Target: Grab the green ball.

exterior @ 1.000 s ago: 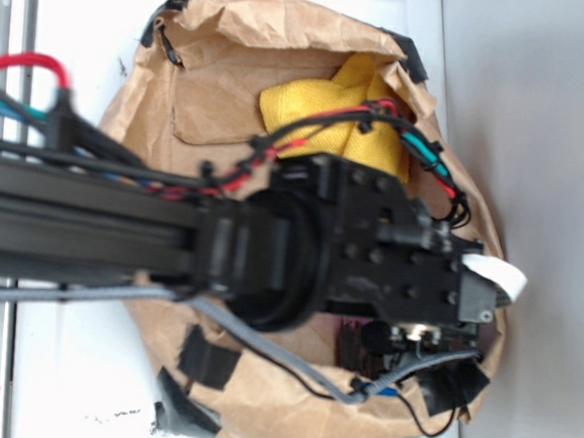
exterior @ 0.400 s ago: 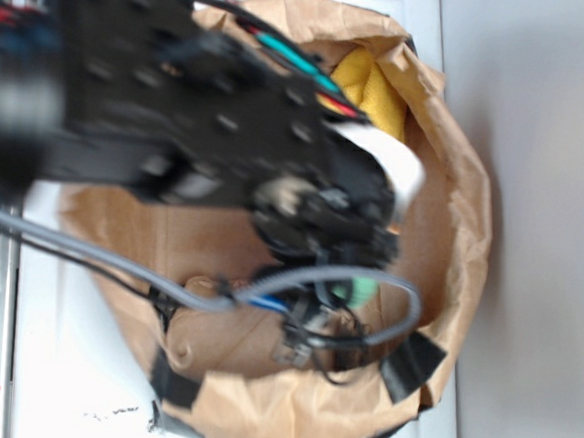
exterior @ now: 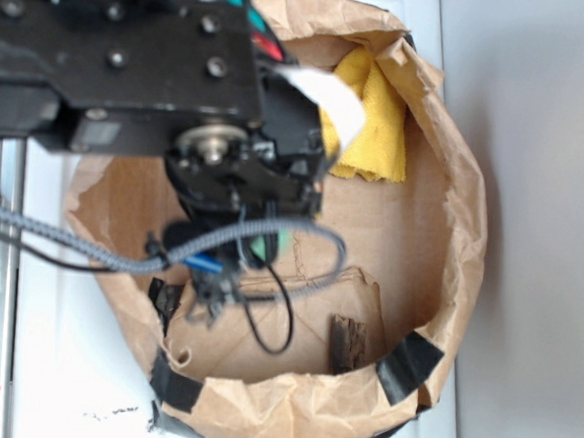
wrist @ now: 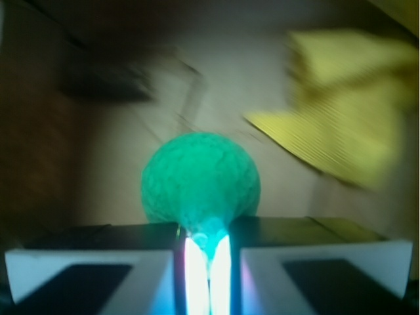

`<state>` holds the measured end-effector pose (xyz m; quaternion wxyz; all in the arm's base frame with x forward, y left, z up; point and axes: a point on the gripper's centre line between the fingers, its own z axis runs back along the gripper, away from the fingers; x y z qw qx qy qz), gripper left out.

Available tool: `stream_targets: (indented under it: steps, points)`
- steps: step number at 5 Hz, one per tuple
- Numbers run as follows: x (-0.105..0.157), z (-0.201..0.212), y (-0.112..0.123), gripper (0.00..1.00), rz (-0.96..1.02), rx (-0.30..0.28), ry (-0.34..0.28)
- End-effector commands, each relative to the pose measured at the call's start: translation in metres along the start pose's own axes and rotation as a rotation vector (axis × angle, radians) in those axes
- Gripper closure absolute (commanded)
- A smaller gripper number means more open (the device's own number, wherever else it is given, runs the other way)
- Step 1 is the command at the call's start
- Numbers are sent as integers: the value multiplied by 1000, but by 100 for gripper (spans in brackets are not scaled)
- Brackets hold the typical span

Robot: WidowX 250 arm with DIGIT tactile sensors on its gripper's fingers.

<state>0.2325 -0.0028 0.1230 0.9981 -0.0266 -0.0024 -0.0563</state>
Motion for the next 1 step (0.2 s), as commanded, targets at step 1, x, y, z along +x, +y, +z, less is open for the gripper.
stream_targets:
  steps: [1]
  points:
    - [9, 15, 10, 100, 0, 53, 0]
